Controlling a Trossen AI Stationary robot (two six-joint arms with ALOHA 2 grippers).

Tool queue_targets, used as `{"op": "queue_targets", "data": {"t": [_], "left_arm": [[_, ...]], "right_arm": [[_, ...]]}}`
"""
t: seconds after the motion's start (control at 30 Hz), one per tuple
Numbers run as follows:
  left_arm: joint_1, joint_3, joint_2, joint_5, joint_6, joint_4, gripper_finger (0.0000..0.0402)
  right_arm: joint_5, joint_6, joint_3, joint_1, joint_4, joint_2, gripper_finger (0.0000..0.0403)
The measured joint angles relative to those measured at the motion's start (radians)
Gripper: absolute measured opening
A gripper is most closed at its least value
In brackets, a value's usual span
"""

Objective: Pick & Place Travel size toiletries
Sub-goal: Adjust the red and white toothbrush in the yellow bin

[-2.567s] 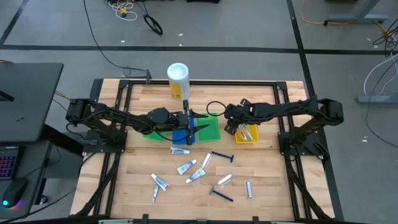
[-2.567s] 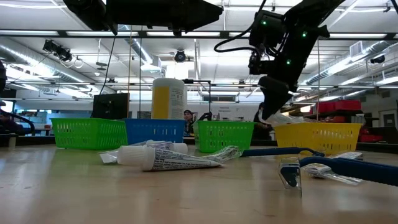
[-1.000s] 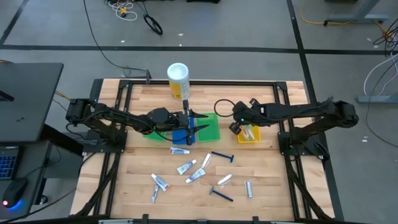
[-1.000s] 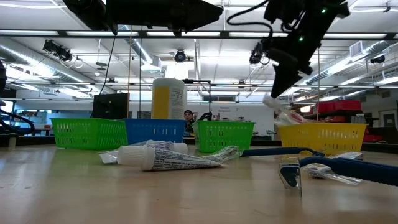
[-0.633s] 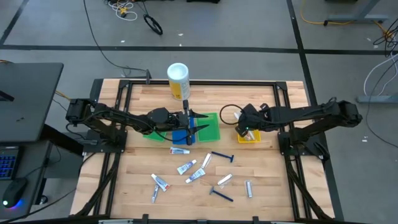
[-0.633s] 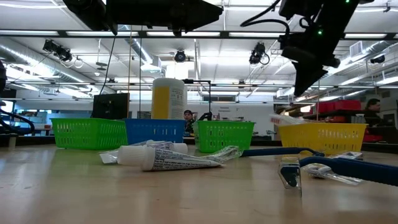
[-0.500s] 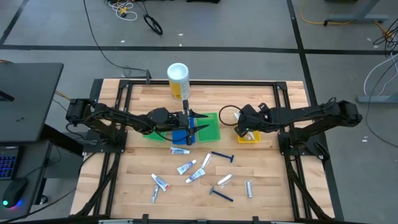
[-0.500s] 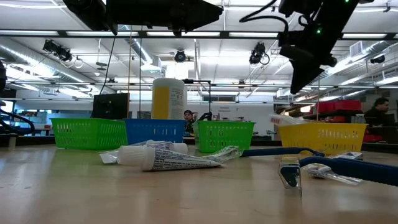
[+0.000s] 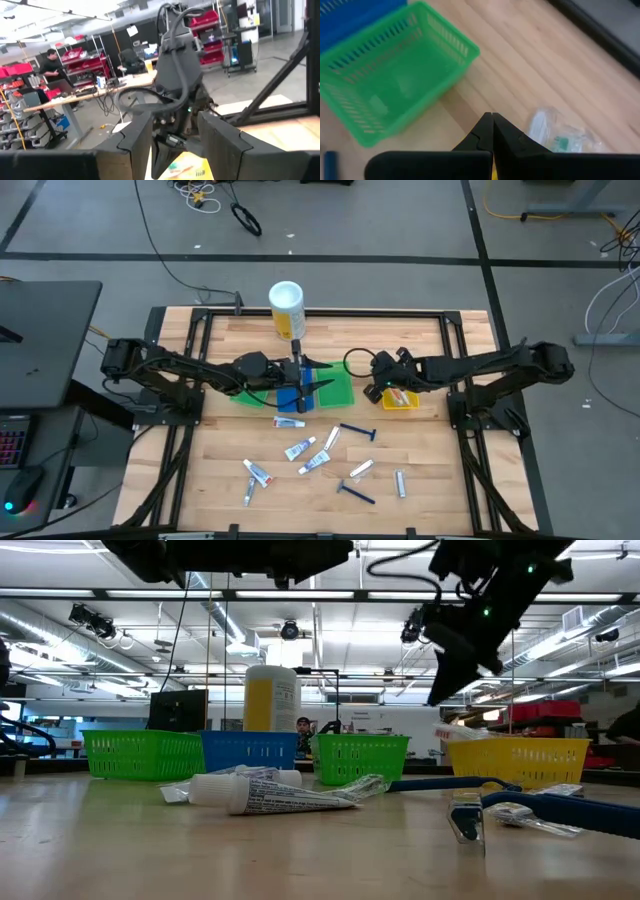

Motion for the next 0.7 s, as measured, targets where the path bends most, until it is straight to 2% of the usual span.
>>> {"op": "queue_targets", "data": {"t": [0.2,0.7], "left_arm": [[0.000,-0.001,-0.015,-0.003,0.000,-0.023,0.0169],[0.000,-0.001,-0.016,-0.005,0.018,-0.027,0.0169]], "right_arm": [[0.004,0.005,-0.048,-0.049,0.030,0.030,0.0000],[0.033,0.027,-0.049,-0.101,-0.094,0.032,0.0000]]}}
